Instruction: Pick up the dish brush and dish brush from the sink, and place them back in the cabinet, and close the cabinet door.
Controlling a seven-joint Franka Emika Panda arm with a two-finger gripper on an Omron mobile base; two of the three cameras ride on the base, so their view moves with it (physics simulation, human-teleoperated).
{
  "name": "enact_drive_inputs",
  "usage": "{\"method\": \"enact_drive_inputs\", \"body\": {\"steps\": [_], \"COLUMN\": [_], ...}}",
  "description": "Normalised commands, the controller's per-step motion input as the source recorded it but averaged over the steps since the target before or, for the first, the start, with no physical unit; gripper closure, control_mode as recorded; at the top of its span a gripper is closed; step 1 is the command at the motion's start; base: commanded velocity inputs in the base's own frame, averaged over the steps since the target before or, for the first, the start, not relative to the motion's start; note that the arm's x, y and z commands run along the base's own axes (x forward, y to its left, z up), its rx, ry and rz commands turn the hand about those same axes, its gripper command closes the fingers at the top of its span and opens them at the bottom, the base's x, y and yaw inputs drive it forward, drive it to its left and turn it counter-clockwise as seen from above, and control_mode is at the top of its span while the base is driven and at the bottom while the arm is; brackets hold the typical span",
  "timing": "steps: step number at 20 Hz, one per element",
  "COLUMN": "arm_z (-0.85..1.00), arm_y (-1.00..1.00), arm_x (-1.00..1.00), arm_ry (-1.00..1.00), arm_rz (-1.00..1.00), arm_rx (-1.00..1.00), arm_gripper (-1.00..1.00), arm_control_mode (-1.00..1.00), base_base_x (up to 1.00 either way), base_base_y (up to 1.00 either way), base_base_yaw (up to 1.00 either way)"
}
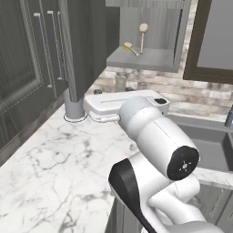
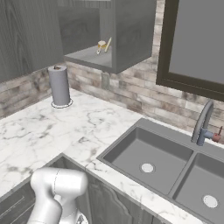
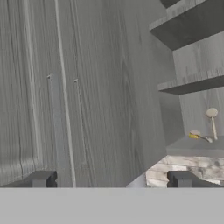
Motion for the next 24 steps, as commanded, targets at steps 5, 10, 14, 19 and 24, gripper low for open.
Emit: {"method": "enact_drive_inputs", "body": {"steps": [5,10,14,19,24], "arm_z": [-0.07,-0.08,-0.11,-0.16,-0.27], "arm_y": [0.17,0.15,0.00,0.00,0.00], "arm_x": [0.00,0.00,0.02,0.00,0.04], "arm_ry": [0.00,0.00,0.00,0.00,0.00], "arm_rz": [0.02,0.00,0.00,0.00,0.00], "arm_rx": [0.00,0.00,0.00,0.00,0.00], "arm_gripper": [-1.00,-1.00,-1.00,-1.00,-1.00], "arm_control_mode": [-1.00,-1.00,-1.00,-1.00,-1.00], "base_base_x": [0.00,0.00,0.00,0.00,0.00], "base_base_y": [0.00,0.00,0.00,0.00,0.00], "base_base_yaw": [0.00,0.00,0.00,0.00,0.00]}}
